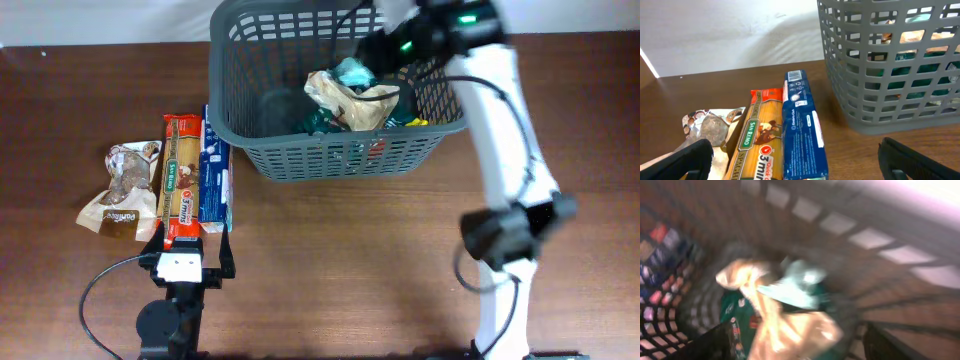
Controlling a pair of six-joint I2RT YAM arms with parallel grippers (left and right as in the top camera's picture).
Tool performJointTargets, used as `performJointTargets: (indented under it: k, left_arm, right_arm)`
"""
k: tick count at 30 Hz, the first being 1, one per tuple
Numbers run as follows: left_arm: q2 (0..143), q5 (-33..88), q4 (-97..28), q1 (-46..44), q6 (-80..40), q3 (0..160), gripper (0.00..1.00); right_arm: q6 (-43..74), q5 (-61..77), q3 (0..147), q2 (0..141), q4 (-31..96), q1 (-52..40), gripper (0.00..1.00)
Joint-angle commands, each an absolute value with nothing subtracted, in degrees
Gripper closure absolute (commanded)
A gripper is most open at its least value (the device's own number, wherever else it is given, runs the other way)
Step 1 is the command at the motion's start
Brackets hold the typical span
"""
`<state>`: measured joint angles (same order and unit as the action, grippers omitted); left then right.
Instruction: Pack container
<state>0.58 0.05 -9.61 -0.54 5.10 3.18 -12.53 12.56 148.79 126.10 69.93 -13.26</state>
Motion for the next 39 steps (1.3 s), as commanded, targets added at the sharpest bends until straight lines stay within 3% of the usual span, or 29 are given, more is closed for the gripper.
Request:
performJointTargets:
  k: [1,7,15,16,17,27,30,33,39]
  left_arm:
    - [0.30,0.67,-9.47,-0.60,5.85,2.76,0.01]
    - [0.30,0.69,-9.47,-0.60,5.85,2.76,0.01]
    - [0.30,0.67,-9.47,-0.60,5.85,2.76,0.01]
    - [0.30,0.67,-9.47,-0.60,5.85,2.76,0.01]
    - [0.30,0.67,-9.47,-0.60,5.85,2.76,0.01]
    - [0.32,-0.38,-3.75,-0.60,5.76,3.62,0.01]
    - [2.44,-10.72,-9.87,-0.60,-2.07,8.49,0.01]
    - [11.77,-13.37,-21.41,-0.58,-6.87,18.00,0.01]
    - [40.40,-13.50,-29.30,1.98,-6.85,39.07,0.01]
  right_arm:
    - [-12.56,7.86,152.14,114.34,70.46,-8.36,0.16]
    - [-8.67,7.90,152.09,108.27,73.52,4.62,0.09]
    - [2.72,12.62,142.19,109.89,81.65,23.66,0.07]
    - [2.72,13.85,140.42,110.06,81.71,24.49,0.07]
    - [2.72,15.20,137.67,110.24,81.65,25.32,0.00]
    - [3.09,16.08,106.52,110.32,78.17,26.63,0.01]
    - [3.09,16.08,102.41,110.32,76.64,26.63,0.01]
    - [3.09,16.08,100.71,110.32,76.27,26.65,0.01]
    - [3.09,16.08,100.71,110.32,76.01,26.63,0.01]
